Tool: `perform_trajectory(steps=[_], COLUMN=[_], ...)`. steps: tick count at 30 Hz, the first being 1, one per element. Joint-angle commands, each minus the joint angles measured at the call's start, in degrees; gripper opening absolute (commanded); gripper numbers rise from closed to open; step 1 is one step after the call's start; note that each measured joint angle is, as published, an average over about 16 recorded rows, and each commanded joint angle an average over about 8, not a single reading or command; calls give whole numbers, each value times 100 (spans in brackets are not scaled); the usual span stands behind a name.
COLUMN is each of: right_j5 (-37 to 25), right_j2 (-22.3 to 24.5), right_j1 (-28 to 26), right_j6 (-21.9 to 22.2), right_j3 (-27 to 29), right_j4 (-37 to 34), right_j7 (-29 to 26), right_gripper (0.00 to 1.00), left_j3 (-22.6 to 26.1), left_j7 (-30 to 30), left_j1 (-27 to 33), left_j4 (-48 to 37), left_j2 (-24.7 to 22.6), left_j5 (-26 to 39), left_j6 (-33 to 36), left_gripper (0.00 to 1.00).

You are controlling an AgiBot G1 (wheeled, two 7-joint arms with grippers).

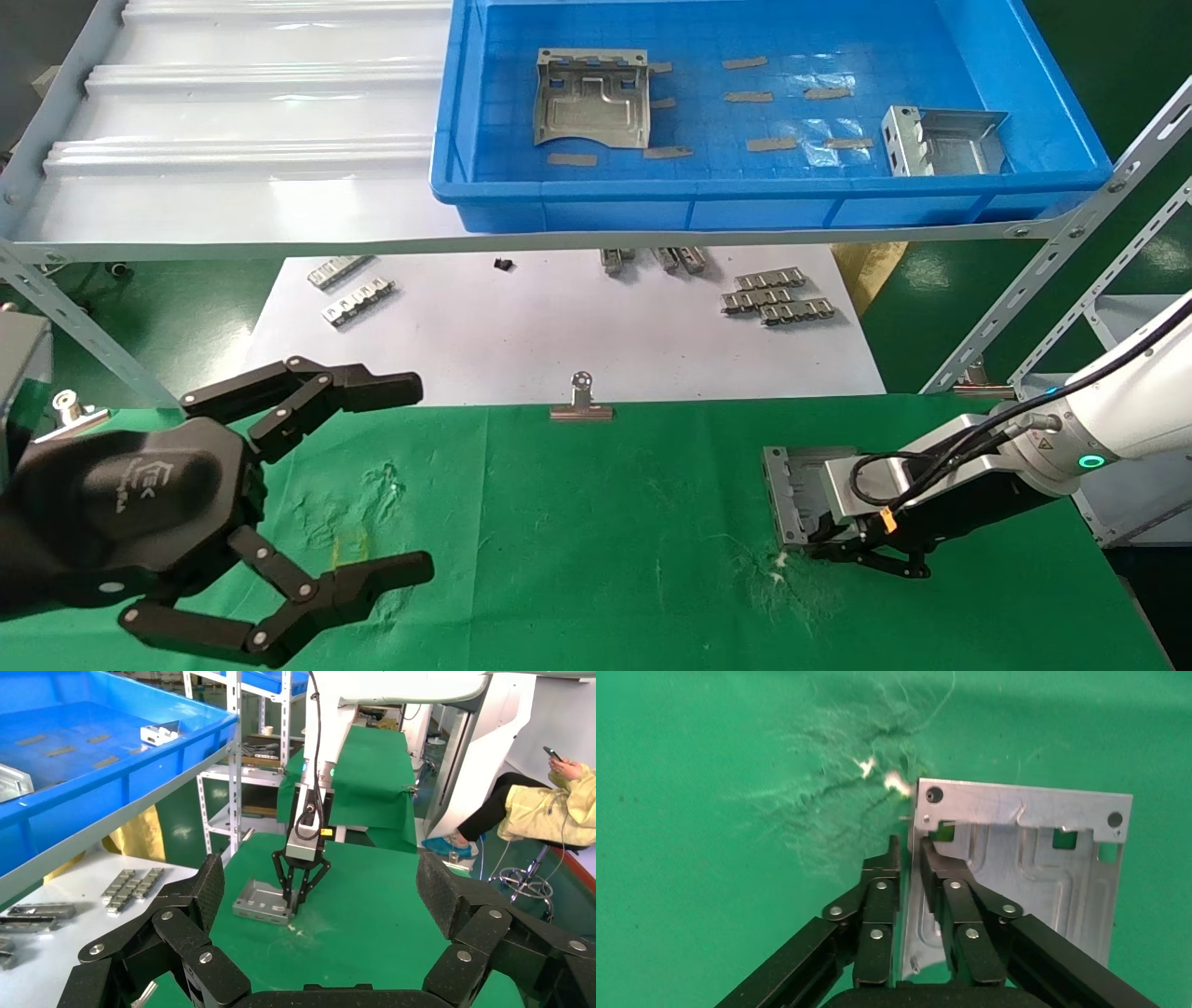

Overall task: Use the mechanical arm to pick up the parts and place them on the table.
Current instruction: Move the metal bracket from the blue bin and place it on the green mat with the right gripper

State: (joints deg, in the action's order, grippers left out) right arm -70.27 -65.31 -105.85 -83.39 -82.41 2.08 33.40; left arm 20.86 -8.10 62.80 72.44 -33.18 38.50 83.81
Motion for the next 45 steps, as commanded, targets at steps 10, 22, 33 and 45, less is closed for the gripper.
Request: perform_trajectory(steps=[10, 22, 33, 45], right_j5=[296, 423, 632, 1119], right_j2=[184, 243, 495, 1054], right_j1=[-294, -337, 113, 1065], right_j6=[-551, -694, -632, -543], right_j3=[203, 292, 871, 2144], right_j4=[-105, -134, 549, 2006], right_j7=[-5, -56, -453, -1327], right_gripper=[100, 100, 100, 100], left_j3=[0, 0, 1, 1], left_j7=[0, 1, 1, 1], left_j1=[0, -1, -1, 0], left_j4=[0, -1, -2, -3], left_j2=[0, 1, 1, 1], left_j5=[-1, -1, -1, -2], left_j6=[-1, -2, -1, -1], left_gripper=[100, 100, 100, 100])
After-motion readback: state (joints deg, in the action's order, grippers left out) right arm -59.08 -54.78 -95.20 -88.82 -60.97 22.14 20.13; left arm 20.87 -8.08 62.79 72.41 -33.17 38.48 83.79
